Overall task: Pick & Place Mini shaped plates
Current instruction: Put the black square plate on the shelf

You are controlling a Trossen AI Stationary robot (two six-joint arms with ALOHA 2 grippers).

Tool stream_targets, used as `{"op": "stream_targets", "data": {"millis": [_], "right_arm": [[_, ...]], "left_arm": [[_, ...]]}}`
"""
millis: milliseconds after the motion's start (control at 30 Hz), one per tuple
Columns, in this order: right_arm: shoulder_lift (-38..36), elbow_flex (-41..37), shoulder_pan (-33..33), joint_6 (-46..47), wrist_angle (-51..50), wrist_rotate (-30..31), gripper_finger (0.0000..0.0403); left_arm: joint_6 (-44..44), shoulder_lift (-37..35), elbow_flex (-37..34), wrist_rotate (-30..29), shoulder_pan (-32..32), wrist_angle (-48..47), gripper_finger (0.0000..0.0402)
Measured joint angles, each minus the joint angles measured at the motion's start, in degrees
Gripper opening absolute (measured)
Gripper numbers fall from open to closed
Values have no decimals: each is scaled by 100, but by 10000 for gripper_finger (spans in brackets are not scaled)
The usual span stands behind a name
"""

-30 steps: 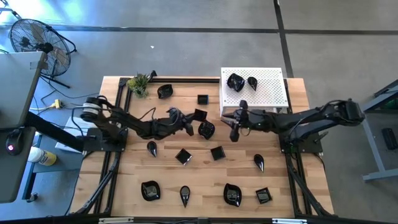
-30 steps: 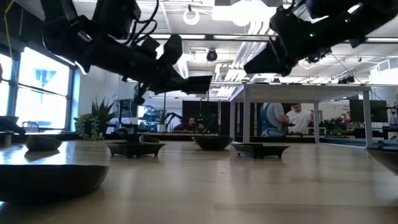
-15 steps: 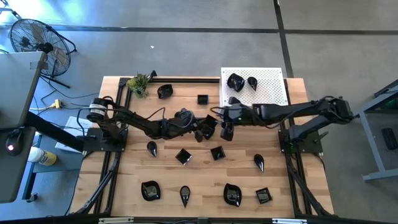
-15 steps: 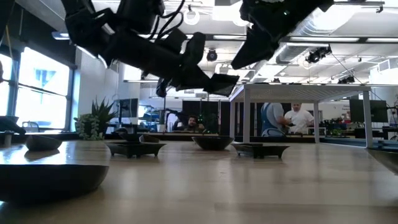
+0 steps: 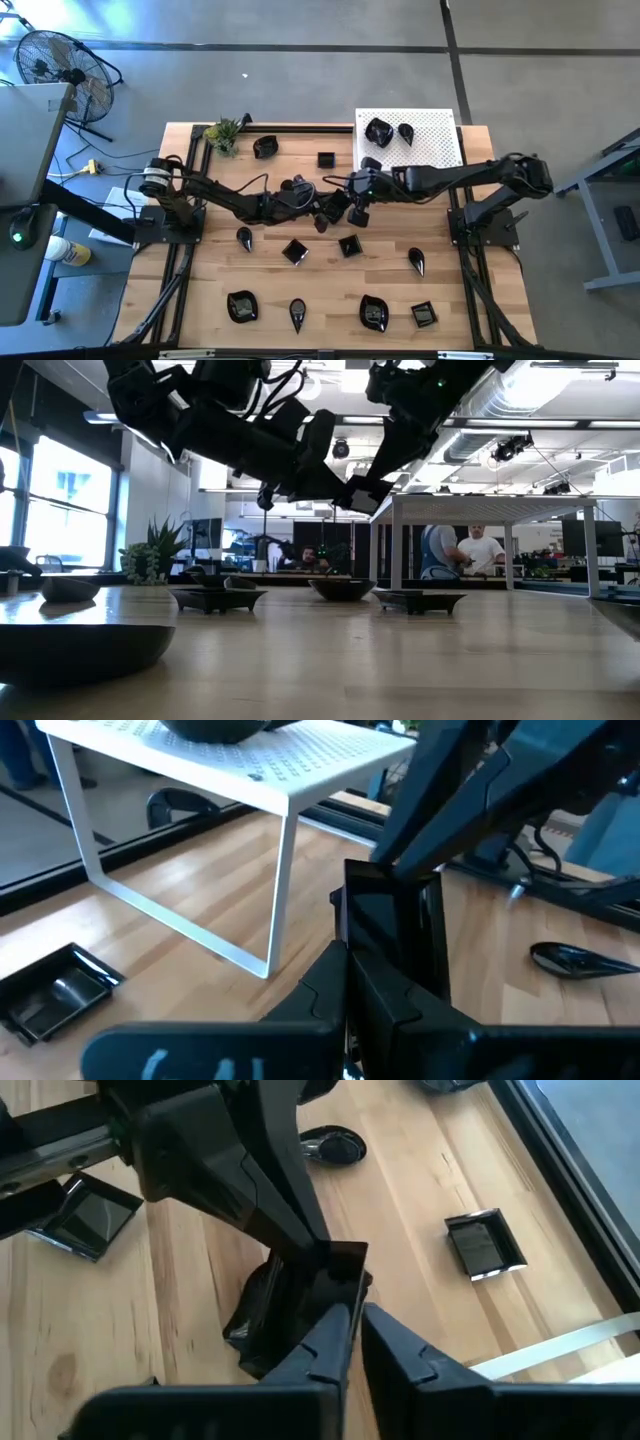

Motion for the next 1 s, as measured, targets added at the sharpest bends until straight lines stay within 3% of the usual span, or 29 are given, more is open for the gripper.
{"op": "stream_targets", "data": {"millis": [667,1000], "right_arm": [[-12,-1,2,294,-224,-116,3],[-14,-1,0,452,-290,8,41]], "left_arm": [[391,0,0,288,4,8,2],[389,0,0,269,2,11,1]]}}
